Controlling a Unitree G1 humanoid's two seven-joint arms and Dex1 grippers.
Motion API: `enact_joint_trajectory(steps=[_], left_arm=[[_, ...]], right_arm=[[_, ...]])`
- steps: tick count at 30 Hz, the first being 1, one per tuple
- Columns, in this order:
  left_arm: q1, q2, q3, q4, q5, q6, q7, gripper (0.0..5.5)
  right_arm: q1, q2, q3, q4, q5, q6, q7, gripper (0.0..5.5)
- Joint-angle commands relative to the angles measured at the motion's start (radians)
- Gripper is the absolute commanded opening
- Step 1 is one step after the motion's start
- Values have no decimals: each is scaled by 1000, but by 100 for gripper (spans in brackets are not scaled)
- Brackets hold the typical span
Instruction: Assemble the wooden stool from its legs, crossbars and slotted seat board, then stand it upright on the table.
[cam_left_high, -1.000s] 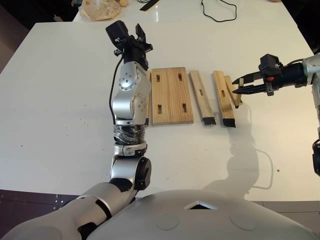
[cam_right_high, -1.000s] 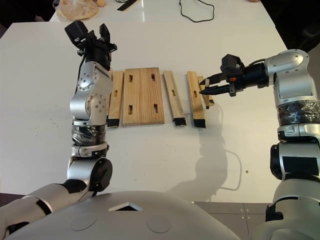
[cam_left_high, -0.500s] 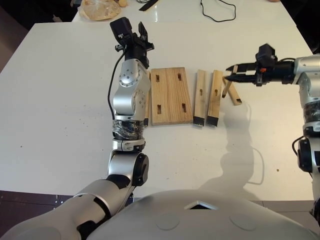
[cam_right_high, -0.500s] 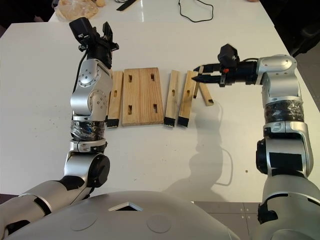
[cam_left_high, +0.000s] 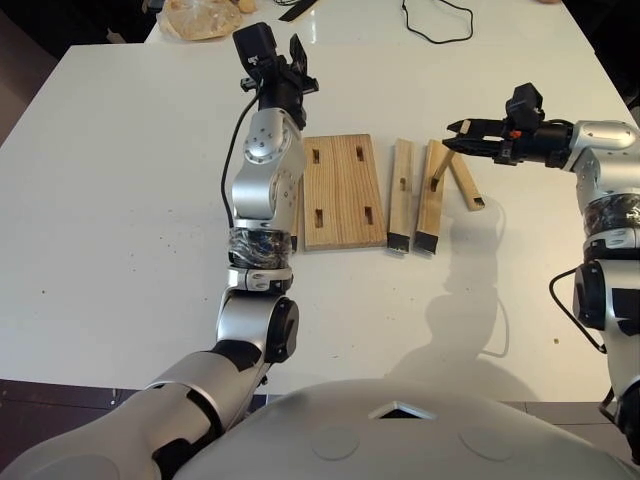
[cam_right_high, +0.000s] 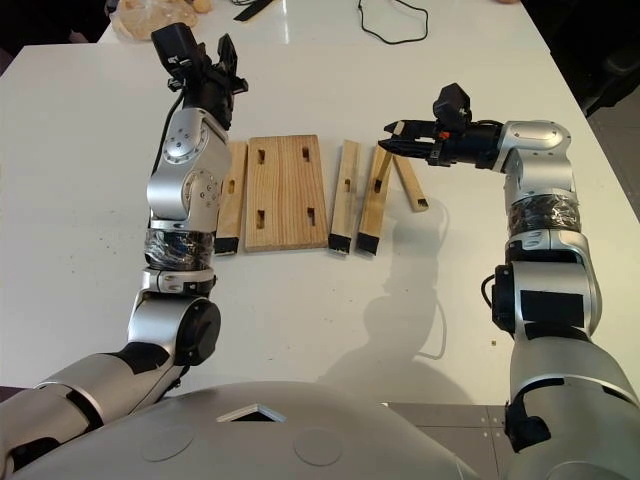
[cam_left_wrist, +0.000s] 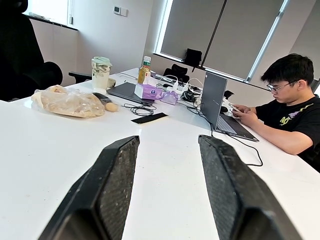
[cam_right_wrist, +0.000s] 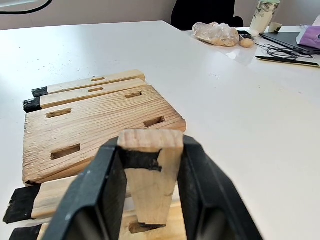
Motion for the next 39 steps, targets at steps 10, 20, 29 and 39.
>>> enact_joint_trajectory(steps=[10,20,29,39], left_arm=[[-5,18,-12,2,28,-2,-34,218],[2,17,-16,-10,36,-4,-36,218],[8,13,-21,-23,44,-5,-32,218],[7,11,-25,-23,49,-8,-34,218]], right_arm=[[54,-25,22,-87,-13,-18,94,129],[-4,-44,42,-21,-50,-89,105,129],[-53,-60,28,43,-64,-134,91,129],[-50,-45,34,85,-79,-191,93,129]])
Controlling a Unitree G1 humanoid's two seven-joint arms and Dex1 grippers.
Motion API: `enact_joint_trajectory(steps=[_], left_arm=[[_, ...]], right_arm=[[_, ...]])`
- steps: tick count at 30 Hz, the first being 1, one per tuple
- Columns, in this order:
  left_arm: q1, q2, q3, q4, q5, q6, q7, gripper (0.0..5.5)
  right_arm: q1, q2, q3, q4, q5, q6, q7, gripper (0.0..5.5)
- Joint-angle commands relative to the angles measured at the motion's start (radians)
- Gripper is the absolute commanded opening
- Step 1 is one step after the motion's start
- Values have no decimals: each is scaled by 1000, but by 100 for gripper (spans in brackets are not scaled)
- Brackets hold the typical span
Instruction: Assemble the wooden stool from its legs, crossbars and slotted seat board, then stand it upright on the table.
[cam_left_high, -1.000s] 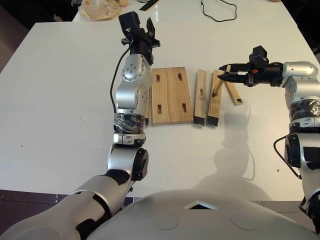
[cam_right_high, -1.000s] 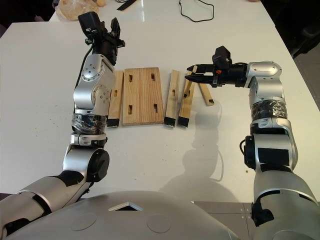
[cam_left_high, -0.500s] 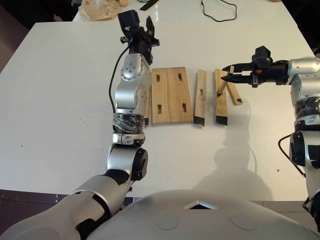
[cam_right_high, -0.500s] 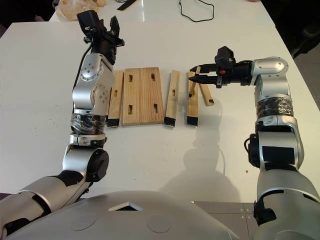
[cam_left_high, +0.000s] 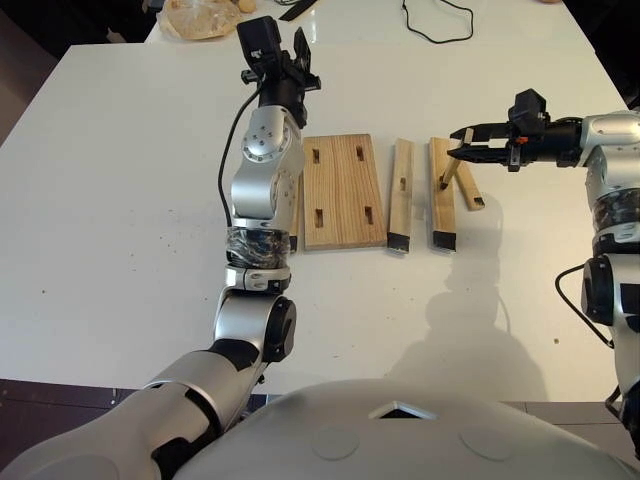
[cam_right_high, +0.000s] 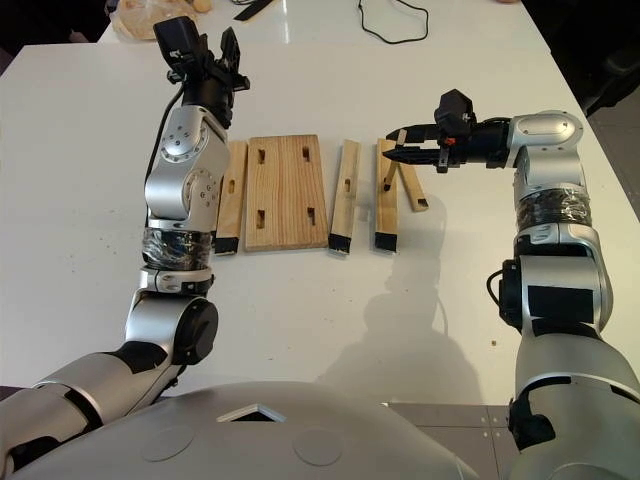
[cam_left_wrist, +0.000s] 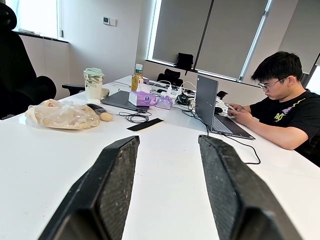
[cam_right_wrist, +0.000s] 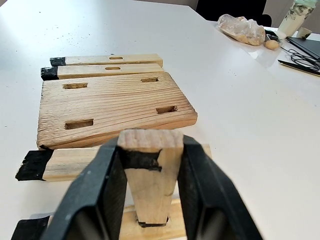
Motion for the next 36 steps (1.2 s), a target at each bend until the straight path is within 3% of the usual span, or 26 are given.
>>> enact_joint_trajectory(steps=[1,14,36], left_arm=[[3,-4,-4,-2,9,-4,1,218],[6,-3,-4,-9,9,-4,3,218],[3,4,-6,-9,11,6,-4,218]], right_arm=[[-3,5,6,11,-18,-36,10,129],[112,16,-17,-97,42,56,41,129],[192,36,68,94,-66,56,-87,129]])
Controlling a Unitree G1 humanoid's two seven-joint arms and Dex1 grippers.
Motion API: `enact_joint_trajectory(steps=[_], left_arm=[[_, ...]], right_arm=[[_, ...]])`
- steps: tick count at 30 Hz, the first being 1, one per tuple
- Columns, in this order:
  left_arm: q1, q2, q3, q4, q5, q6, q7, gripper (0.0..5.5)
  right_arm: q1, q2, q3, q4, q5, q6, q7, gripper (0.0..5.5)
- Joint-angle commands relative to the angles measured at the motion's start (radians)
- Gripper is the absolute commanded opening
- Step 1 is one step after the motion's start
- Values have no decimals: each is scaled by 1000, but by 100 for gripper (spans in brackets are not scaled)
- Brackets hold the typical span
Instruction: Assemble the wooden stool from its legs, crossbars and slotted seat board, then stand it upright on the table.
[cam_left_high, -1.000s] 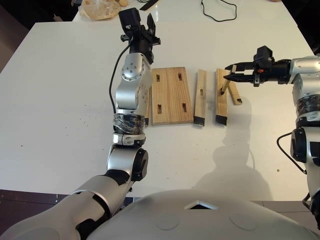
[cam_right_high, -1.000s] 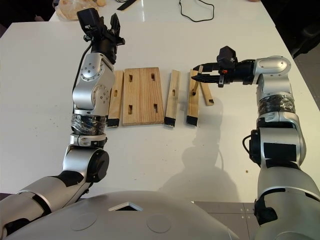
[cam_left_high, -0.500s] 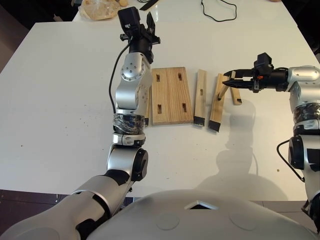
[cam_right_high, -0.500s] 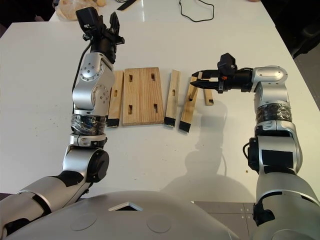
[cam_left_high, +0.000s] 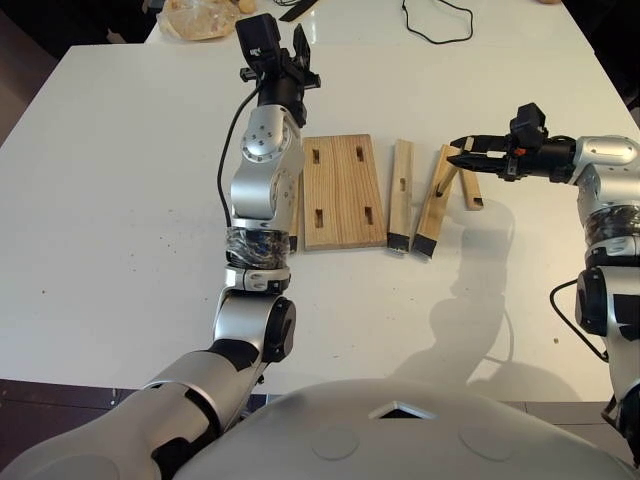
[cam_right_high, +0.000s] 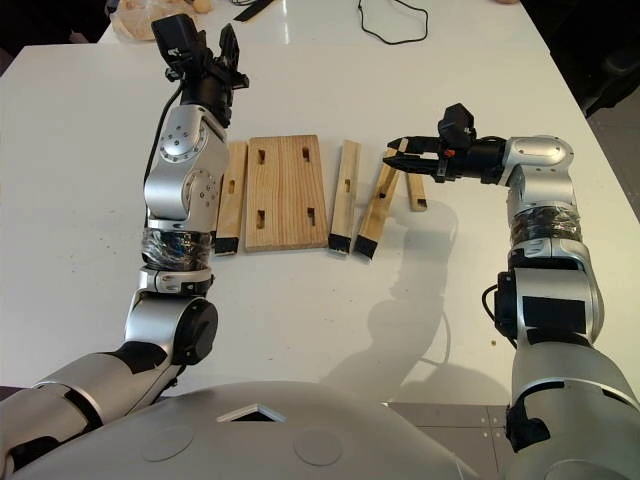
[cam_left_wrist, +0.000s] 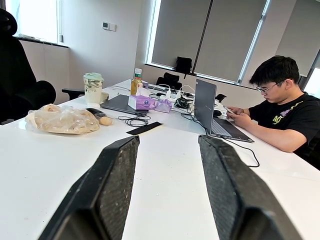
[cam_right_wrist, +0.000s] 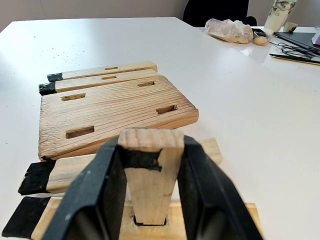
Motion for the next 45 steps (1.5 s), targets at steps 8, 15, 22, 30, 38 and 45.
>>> enact_joint_trajectory(steps=[8,15,22,30,38,45], left_arm=[[5,-1,-1,-7,8,16,7,218],[6,2,16,-4,1,19,17,218],[30,13,46,-56,-7,42,32,218],[43,29,55,-95,-8,84,30,218],[7,7,62,-38,-14,62,35,218],[-8,-4,65,-5,-25,45,33,218]], right_arm=[[95,10,96,88,-117,25,-57,129],[46,11,-4,8,-34,44,-91,242],[180,-58,-57,-356,44,224,-78,289],[145,3,-256,-792,366,602,-334,289],[147,149,-13,-725,133,506,-531,289],[82,161,-132,-731,239,552,-557,289]])
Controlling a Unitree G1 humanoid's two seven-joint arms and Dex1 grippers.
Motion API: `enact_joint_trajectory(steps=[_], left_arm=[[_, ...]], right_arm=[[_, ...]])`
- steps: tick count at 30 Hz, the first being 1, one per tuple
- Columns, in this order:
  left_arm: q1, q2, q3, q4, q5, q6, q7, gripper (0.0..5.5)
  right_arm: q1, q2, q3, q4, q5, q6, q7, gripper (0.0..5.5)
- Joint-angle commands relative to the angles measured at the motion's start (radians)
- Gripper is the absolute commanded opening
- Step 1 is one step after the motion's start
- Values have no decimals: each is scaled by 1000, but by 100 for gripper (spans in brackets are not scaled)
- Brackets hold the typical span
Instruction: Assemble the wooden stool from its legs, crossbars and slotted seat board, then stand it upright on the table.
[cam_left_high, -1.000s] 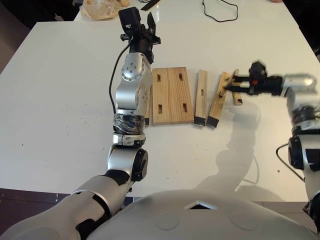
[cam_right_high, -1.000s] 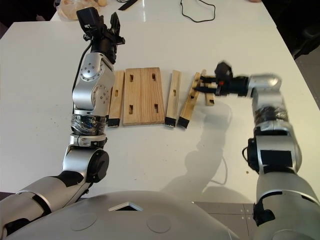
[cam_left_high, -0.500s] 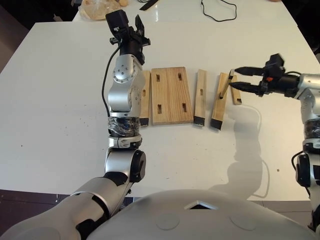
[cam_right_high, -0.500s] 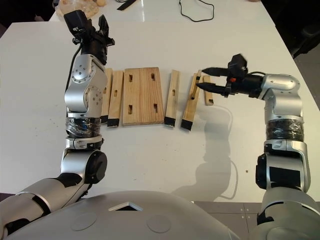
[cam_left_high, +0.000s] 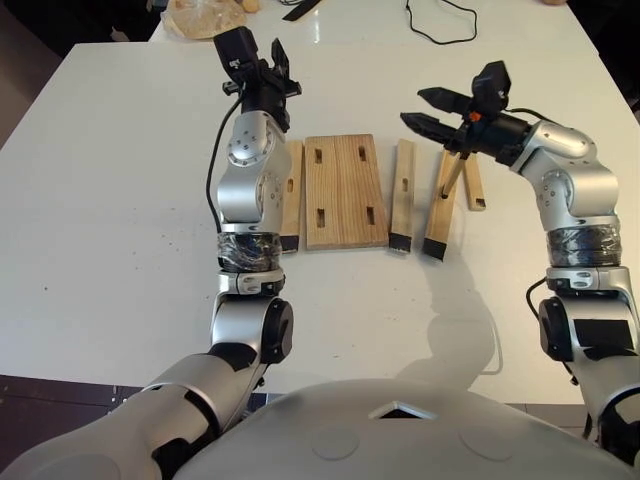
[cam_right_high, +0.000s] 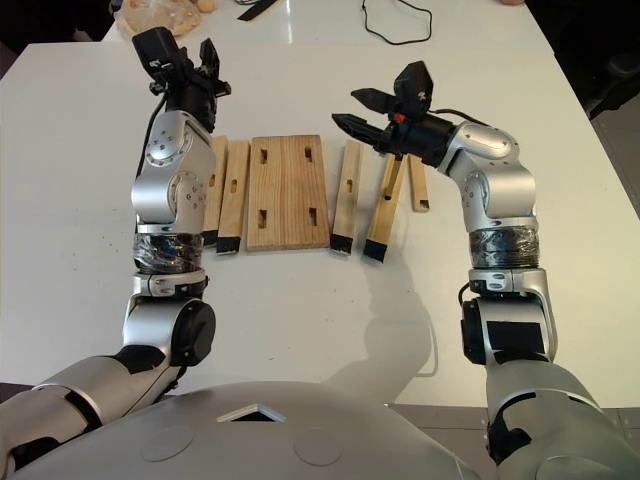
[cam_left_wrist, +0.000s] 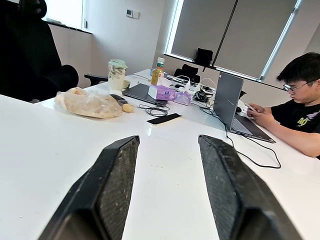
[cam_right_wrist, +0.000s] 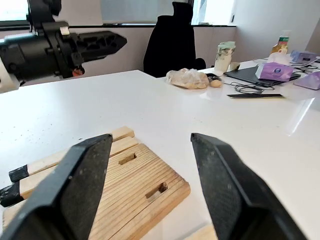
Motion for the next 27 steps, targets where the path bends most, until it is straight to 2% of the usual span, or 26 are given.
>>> enact_joint_trajectory(steps=[1,3,7,11,17,20,22,25,27], left_arm=[[-23,-2,-7,12,1,-9,-1,218],[-24,-1,-7,15,0,-9,-3,218],[-25,2,-12,16,0,-10,-8,218],[-23,-3,-14,11,-3,-8,-7,218],[40,-30,-16,-60,0,23,29,218],[96,-92,-16,-135,-11,42,82,218],[142,-137,-29,-192,-4,53,121,218],[197,-201,-61,-224,-6,13,159,218],[206,-216,-90,-223,6,-22,176,218]], right_arm=[[-61,7,-77,-12,83,37,-13,289],[-48,1,-54,3,52,19,-14,289],[35,-5,76,105,-101,-68,-14,289],[71,-5,123,196,-181,-136,-40,289],[14,15,18,-8,16,-67,-4,289],[-57,38,-50,-151,141,37,-52,289],[-53,58,-45,-212,158,71,-96,289],[144,45,39,-338,104,86,-125,289],[352,-29,145,-418,6,11,-73,289]])
